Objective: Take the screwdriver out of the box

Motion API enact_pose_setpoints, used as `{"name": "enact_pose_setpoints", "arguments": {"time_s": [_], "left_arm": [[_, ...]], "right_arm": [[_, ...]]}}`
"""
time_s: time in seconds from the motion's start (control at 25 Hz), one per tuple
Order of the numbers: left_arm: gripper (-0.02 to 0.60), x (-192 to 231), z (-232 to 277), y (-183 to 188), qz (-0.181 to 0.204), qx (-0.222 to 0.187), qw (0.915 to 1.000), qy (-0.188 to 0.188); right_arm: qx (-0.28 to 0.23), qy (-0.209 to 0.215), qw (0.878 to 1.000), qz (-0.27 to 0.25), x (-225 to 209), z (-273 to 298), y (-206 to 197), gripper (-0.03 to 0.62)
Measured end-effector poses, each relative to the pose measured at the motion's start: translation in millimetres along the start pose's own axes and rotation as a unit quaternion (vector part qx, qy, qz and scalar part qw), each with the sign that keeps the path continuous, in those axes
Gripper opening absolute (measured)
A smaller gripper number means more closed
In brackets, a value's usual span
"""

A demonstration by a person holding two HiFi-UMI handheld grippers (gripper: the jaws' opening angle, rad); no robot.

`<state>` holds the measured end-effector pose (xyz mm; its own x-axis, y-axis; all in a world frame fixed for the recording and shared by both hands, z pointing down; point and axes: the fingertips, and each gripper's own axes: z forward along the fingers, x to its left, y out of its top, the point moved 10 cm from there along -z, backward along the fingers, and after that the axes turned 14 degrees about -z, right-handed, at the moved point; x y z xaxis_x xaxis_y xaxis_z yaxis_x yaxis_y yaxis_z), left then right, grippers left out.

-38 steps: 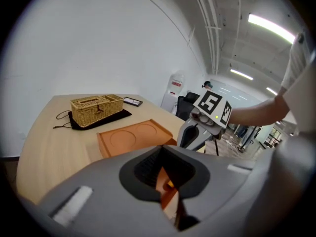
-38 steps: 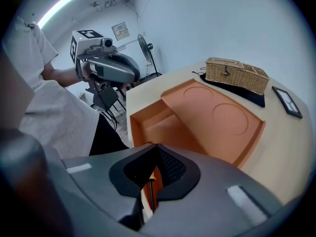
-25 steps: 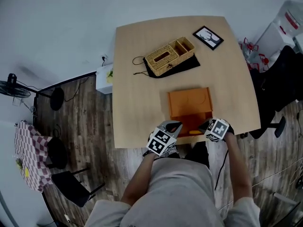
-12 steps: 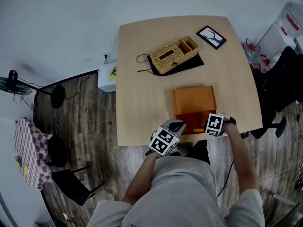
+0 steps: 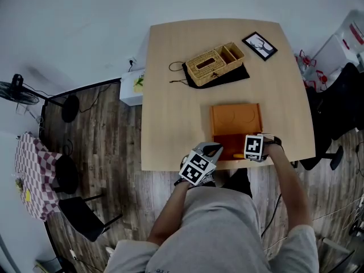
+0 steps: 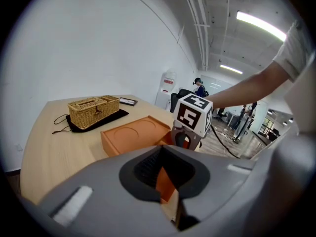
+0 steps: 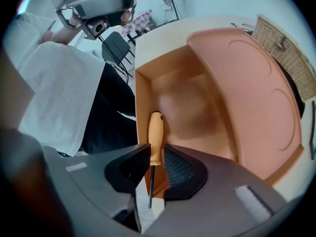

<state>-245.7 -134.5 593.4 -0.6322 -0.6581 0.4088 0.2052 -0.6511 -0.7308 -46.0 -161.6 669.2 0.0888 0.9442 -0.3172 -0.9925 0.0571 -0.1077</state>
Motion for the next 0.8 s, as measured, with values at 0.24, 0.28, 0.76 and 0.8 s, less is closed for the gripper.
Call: {"name": "enact_pose_setpoints", "arguments": {"time_s": [0.24,0.28,0.76,0.8], "left_arm": [[0.054,-2.3,1.9,3.1,0.003,-0.003,1.0000,-0.005],[0.054,-2.9,2.9,3.6,0.004,-0.003,1.0000,-0.006],[0.054,-12.0,14.5,7.2,0.016,0.007,0.9997,-0.016],[0.054,-11.6,14.2,7.0,0.015,0.007,0.9998,-0.015]], "right_arm": [[-0.001,0.020,0.999,0.026,-1.4,-4.4,-8.2,0.080],[0.005,0.026,0.999,0.029,-1.6,-4.3,-10.3,0.081],[0.011,-0.005,1.000,0.014,-2.8,7.6,-7.5,0.081],[0.012,-0.014,1.000,0.006,-2.5,10.1,-5.8,0.081]]}}
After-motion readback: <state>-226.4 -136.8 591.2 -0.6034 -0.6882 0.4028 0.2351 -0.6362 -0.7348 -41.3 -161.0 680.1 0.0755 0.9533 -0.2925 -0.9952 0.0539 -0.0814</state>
